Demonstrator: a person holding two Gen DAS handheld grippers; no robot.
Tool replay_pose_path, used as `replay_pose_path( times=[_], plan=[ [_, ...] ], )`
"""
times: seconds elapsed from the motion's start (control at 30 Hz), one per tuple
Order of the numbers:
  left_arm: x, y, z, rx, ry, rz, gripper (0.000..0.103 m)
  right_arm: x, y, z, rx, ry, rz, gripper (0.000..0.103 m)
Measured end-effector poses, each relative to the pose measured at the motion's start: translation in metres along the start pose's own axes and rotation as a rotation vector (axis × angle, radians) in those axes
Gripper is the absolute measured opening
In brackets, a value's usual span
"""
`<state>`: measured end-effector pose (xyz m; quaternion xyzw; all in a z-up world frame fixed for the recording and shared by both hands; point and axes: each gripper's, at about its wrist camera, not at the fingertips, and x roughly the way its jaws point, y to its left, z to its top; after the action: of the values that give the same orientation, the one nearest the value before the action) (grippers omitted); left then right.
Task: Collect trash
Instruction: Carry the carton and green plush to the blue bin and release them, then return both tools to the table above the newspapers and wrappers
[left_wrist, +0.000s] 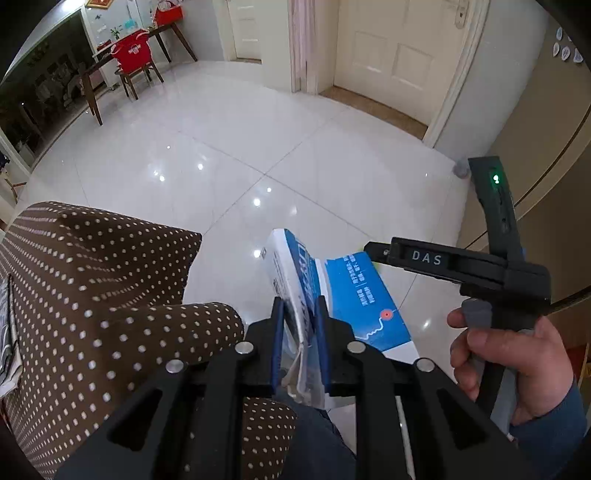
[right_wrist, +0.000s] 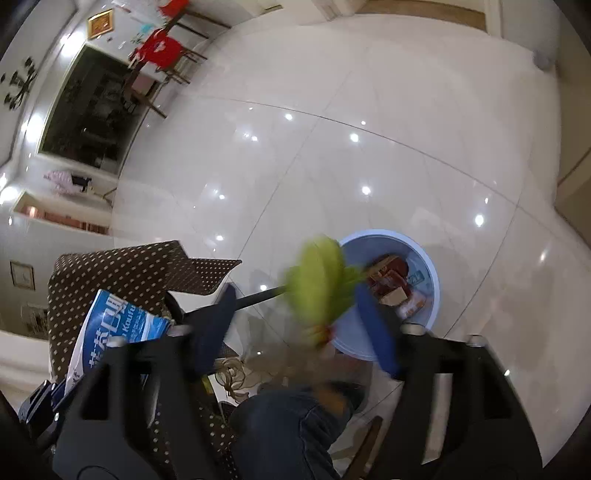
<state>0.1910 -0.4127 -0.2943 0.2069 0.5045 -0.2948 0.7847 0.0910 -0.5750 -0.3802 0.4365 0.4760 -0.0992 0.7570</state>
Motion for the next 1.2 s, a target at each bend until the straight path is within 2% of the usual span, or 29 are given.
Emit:
replay_pose_path(
  times=[0.1, 0.3, 0.37, 0.4, 0.43, 0.53, 0.73, 0.87, 1.2],
  plan=[
    [0.013, -0.006, 0.006, 0.004, 0.030, -0.004, 0.016, -0.011, -0.011, -0.003, 0.033, -0.028, 0.010, 0.081],
    [0.028, -0.016, 0.014, 0.009, 0.046, -0.032, 0.018, -0.059, -0.011, -0.001, 0.013, -0.134, 0.021, 0.086],
    [0.030, -0.016, 0.018, 0.001, 0.052, -0.044, 0.040, -0.074, -0.004, -0.001, -0.006, -0.165, 0.025, 0.088],
    [0.029, -0.015, 0.018, -0.003, 0.043, -0.036, 0.064, -0.081, -0.001, -0.002, -0.018, -0.177, 0.028, 0.089],
    [0.024, -0.015, 0.018, -0.011, 0.016, -0.014, 0.078, -0.089, 0.003, -0.004, -0.031, -0.190, 0.033, 0.091],
    [0.005, -0.009, 0.017, -0.033, -0.055, -0.006, 0.082, -0.103, 0.015, -0.008, -0.064, -0.215, 0.036, 0.097],
    [-0.041, 0.006, 0.009, -0.076, -0.151, 0.001, 0.089, -0.114, 0.041, -0.019, -0.112, -0.240, -0.001, 0.097],
    [-0.078, 0.021, 0.000, -0.116, -0.223, -0.003, 0.090, -0.126, 0.062, -0.028, -0.143, -0.267, 0.018, 0.097],
    [-0.143, 0.054, -0.029, -0.189, -0.338, 0.020, 0.093, -0.153, 0.119, -0.048, -0.250, -0.309, 0.046, 0.097]
  ],
)
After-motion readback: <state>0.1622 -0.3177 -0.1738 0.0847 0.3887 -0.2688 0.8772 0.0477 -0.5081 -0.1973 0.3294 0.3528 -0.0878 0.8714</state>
